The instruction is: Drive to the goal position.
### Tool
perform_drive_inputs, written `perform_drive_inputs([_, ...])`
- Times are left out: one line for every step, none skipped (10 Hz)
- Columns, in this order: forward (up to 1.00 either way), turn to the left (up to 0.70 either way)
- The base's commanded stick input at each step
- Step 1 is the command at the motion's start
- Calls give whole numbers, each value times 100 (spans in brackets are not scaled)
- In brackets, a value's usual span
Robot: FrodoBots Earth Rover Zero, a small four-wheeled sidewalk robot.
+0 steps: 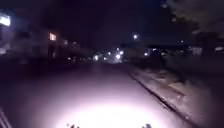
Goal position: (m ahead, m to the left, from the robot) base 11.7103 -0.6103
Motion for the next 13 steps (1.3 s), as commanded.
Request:
perform_drive_inputs([100,0])
perform_drive_inputs([100,0])
perform_drive_inputs([100,0])
perform_drive_inputs([100,0])
perform_drive_inputs([100,0])
perform_drive_inputs([100,0])
perform_drive_inputs([100,0])
perform_drive_inputs([100,0])
perform_drive_inputs([100,0])
perform_drive_inputs([100,0])
perform_drive_inputs([100,0])
perform_drive_inputs([100,0])
perform_drive_inputs([100,-3])
